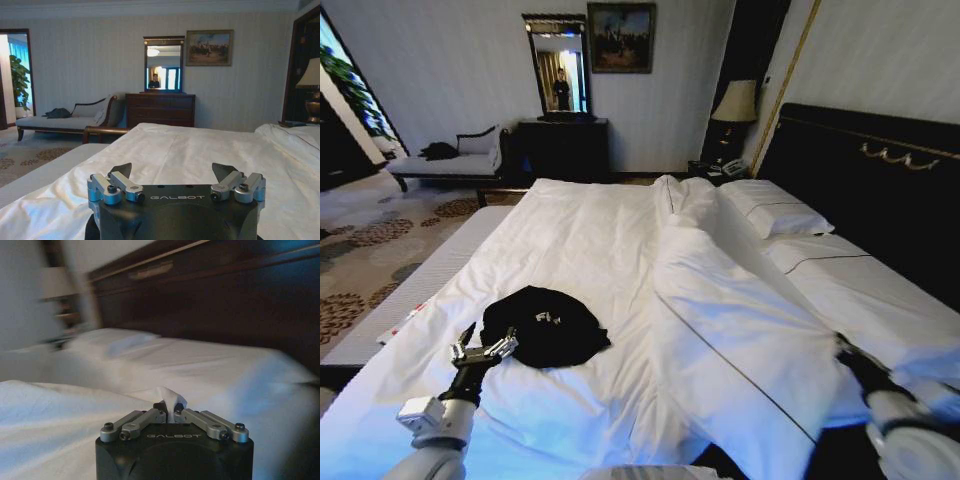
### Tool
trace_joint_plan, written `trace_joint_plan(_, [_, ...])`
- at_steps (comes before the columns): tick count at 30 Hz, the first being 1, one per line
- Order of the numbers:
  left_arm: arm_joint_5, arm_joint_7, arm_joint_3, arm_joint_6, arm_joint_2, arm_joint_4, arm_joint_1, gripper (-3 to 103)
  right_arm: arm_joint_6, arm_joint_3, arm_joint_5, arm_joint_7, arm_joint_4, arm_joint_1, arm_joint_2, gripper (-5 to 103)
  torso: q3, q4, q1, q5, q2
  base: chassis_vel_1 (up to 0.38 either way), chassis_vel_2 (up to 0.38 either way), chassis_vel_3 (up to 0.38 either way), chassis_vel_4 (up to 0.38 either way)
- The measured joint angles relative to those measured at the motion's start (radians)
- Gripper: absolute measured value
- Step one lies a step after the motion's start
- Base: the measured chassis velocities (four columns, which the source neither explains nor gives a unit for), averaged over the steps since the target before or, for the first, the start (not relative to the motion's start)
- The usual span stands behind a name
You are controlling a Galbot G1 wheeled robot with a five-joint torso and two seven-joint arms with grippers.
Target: Fold the clothes on the bed.
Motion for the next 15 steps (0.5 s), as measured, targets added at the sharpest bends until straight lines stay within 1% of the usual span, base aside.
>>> trace_joint_plan(1, [-0.001,-0.003,0.002,0.000,0.000,0.007,-0.005,91,0.021,0.024,-0.021,0.013,-0.023,-0.011,0.040,2,0.000,-0.0006,0.000,0.0002,0.000,0.000,0.000,0.000,0.000])
trace_joint_plan(2, [-0.001,-0.003,0.002,0.000,0.000,0.007,-0.005,91,0.021,0.024,-0.021,0.013,-0.023,-0.011,0.040,2,0.000,-0.0006,0.000,0.0002,0.000,0.000,0.000,0.000,0.000])
trace_joint_plan(3, [-0.003,-0.003,0.002,0.000,0.000,0.009,-0.007,90,0.031,0.031,-0.025,0.017,-0.031,-0.016,0.054,2,0.000,-0.0005,0.000,0.0001,0.000,0.000,0.000,0.000,0.000])
trace_joint_plan(4, [-0.006,-0.003,0.000,0.000,-0.001,0.011,-0.006,90,0.045,0.036,-0.031,0.020,-0.040,-0.023,0.066,2,0.000,-0.0005,0.000,0.0001,0.000,0.000,0.000,0.000,0.000])
trace_joint_plan(5, [-0.016,0.000,-0.013,0.000,-0.002,0.012,-0.002,90,0.085,0.038,-0.068,0.023,-0.064,-0.037,0.077,2,0.000,0.0001,0.000,0.0002,0.000,0.000,0.000,0.000,0.000])
trace_joint_plan(6, [-0.016,0.000,-0.013,0.000,-0.002,0.012,-0.002,90,0.085,0.038,-0.068,0.023,-0.064,-0.037,0.077,2,0.000,0.0001,0.000,0.0002,0.000,0.000,0.000,0.000,0.000])
trace_joint_plan(7, [-0.025,0.001,-0.020,0.002,0.001,0.012,-0.003,90,0.117,0.042,-0.103,0.024,-0.080,-0.045,0.082,2,0.000,0.0008,0.000,0.0002,0.000,0.000,0.000,0.000,0.000])
trace_joint_plan(9, [-0.038,-0.001,-0.026,0.009,0.016,0.015,-0.017,90,0.175,0.055,-0.162,0.036,-0.108,-0.054,0.097,2,0.000,0.0007,0.000,0.0002,0.000,0.000,0.000,0.000,0.000])
trace_joint_plan(10, [-0.045,-0.004,-0.026,0.014,0.026,0.021,-0.028,90,0.210,0.061,-0.199,0.051,-0.123,-0.056,0.120,2,0.000,0.0004,0.000,-0.0001,0.000,0.000,0.000,0.000,0.000])
trace_joint_plan(11, [-0.048,-0.007,-0.024,0.016,0.031,0.024,-0.034,90,0.233,0.061,-0.223,0.063,-0.131,-0.059,0.143,2,0.000,0.0002,0.000,0.0000,0.000,0.000,0.000,0.000,0.000])
trace_joint_plan(12, [-0.048,-0.007,-0.024,0.016,0.031,0.024,-0.034,90,0.233,0.061,-0.223,0.063,-0.131,-0.059,0.143,2,0.000,0.0002,0.000,0.0000,0.000,0.000,0.000,0.000,0.000])
trace_joint_plan(13, [-0.049,-0.008,-0.021,0.018,0.036,0.027,-0.037,90,0.252,0.060,-0.242,0.076,-0.138,-0.061,0.164,2,0.000,-0.0001,0.000,0.0002,0.000,0.000,0.000,0.000,0.000])
trace_joint_plan(15, [-0.049,-0.009,-0.013,0.019,0.039,0.030,-0.039,90,0.290,0.054,-0.279,0.103,-0.156,-0.070,0.203,2,0.000,0.0003,0.000,-0.0001,0.000,0.000,0.000,0.000,0.000])
